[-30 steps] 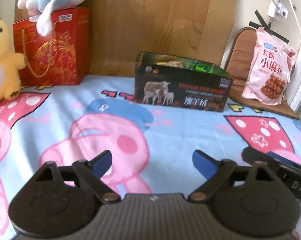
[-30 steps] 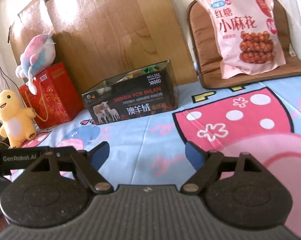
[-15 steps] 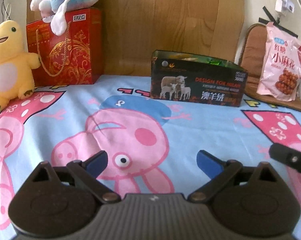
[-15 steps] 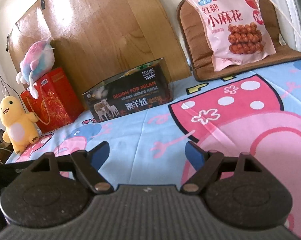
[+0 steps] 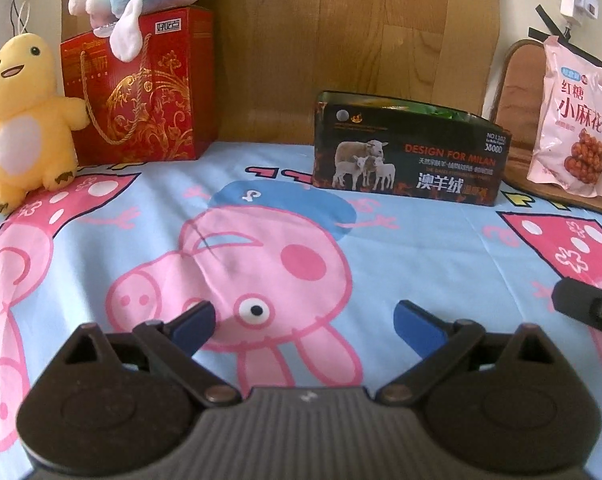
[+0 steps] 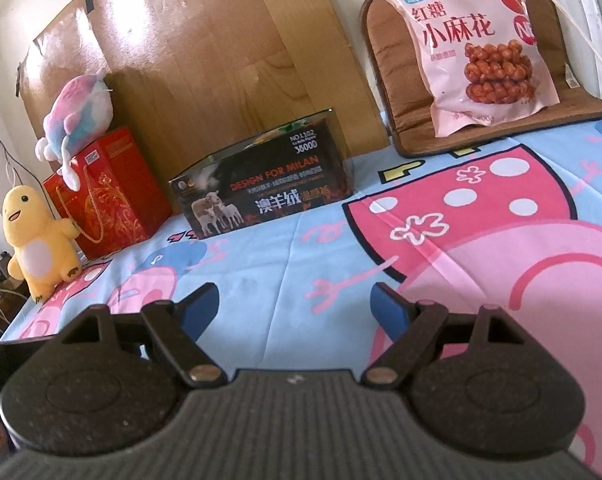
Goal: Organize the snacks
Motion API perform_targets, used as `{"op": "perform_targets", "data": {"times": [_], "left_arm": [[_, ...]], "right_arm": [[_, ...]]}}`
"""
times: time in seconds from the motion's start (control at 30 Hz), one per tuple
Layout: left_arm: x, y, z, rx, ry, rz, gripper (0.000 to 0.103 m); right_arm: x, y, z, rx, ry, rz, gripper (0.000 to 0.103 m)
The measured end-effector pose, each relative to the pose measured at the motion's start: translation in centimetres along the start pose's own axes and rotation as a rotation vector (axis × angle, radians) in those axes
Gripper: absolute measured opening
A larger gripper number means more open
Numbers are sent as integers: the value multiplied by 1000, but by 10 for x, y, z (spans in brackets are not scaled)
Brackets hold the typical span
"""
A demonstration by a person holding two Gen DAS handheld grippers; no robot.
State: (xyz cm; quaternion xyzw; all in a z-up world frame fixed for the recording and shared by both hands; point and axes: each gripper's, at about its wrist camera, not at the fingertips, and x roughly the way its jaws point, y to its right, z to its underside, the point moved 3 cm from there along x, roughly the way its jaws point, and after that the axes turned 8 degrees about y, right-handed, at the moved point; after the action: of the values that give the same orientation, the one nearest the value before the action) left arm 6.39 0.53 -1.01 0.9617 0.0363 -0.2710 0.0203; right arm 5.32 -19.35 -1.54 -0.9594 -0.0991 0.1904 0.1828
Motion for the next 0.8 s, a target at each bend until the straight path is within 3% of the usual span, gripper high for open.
{"op": "perform_targets", "data": {"times": [0.8], "left_arm": [[-4, 4, 0, 39, 42, 15, 100]], "right_arm": [[0, -6, 1, -29, 3, -14, 86]]}}
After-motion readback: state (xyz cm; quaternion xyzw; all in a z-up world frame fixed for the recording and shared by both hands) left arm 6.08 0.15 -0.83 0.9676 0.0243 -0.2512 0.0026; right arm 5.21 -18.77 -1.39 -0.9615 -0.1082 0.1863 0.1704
